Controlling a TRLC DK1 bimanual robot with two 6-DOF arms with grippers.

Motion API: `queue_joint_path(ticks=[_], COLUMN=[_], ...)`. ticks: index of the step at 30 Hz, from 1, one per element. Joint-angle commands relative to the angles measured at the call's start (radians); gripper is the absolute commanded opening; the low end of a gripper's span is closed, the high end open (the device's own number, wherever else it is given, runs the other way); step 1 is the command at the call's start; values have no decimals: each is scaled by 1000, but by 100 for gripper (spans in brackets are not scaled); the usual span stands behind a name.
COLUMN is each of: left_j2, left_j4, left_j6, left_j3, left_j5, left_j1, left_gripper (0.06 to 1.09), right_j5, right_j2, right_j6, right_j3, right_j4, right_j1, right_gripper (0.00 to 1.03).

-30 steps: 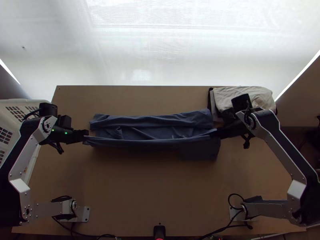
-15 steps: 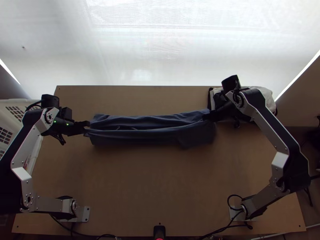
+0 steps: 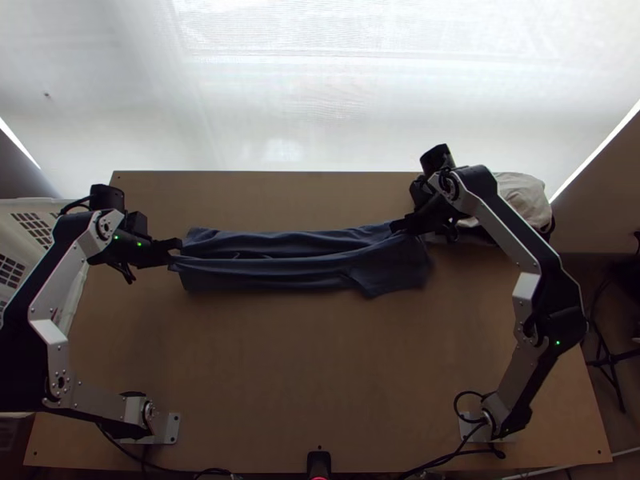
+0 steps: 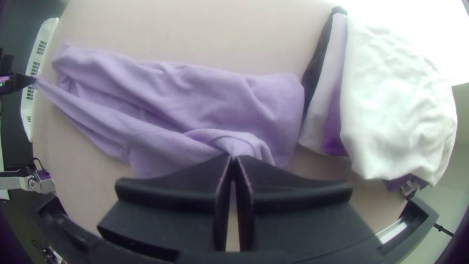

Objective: Fold the t-shirt

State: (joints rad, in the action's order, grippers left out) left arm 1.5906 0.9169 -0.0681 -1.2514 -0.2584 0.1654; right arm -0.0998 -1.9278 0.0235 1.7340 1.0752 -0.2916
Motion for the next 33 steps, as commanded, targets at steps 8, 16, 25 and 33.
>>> queue_joint_path(ticks=[8, 16, 25, 33], left_j2=[103, 144, 192, 204], left_j4=[-85, -118, -119, -98], left_j6=[-21, -55, -79, -22], left_j3=[-16, -57, -100, -120], left_j5=[84, 85, 94, 74], left_j1=[0, -64, -98, -110], left_gripper=[10, 10, 10, 104], right_j5=[69, 87, 126, 124], right_j2=[-163, -237, -300, -261], right_j6=[-2, -8, -11, -39], right_j3=[153, 225, 262, 256], right_j4=[0, 0, -6, -1], right_j1=[31, 23, 17, 17], right_gripper=[3, 3, 3, 82])
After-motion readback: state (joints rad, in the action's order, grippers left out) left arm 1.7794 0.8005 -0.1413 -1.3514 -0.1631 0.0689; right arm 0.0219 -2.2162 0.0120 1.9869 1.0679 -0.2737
